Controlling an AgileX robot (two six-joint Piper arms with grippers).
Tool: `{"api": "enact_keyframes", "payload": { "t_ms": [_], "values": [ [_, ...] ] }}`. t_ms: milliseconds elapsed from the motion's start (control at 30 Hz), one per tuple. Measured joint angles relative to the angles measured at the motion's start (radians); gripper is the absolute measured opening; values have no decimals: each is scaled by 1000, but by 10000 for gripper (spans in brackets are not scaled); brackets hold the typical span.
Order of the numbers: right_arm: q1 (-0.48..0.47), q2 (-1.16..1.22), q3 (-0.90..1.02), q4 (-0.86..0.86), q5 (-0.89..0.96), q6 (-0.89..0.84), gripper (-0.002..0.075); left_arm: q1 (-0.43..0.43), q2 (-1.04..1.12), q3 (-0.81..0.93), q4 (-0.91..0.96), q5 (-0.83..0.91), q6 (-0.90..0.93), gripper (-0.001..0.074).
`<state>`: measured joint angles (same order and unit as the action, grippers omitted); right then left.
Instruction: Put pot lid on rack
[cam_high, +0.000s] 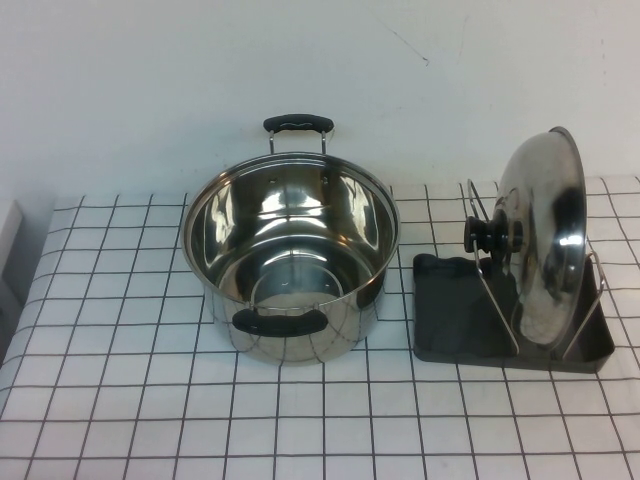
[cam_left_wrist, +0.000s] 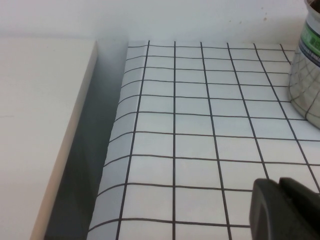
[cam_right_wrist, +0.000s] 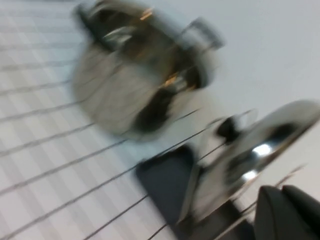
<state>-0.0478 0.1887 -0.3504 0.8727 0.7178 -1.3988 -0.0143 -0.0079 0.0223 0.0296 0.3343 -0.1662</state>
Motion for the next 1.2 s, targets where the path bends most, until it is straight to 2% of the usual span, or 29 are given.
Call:
{"api": "enact_keyframes", "payload": {
  "t_ms": [133,200,400,500,700,1000,1200],
  "values": [
    [11,-74,42,40,-192,72,-1,0,0,0,0,0,0,-1],
    [5,-102,51,-24,-260,181,-1,0,0,0,0,0,0,-1],
    [-6,-123,79,-516,-288,722,-1,0,0,0,1,0,0,-1],
    [-6,-123,121,-693,-288,900,-1,0,0,0,1,0,0,-1],
    [36,-151,212,-847,-300,1037,-1,0,0,0,1,0,-2,-1],
    [60,-201,369,-885,-353,1228,-2,0,0,0,1,0,-4,-1],
    [60,-201,372,-919,-344,1329,-2,0,0,0,2,0,-4,-1]
  ]
}}
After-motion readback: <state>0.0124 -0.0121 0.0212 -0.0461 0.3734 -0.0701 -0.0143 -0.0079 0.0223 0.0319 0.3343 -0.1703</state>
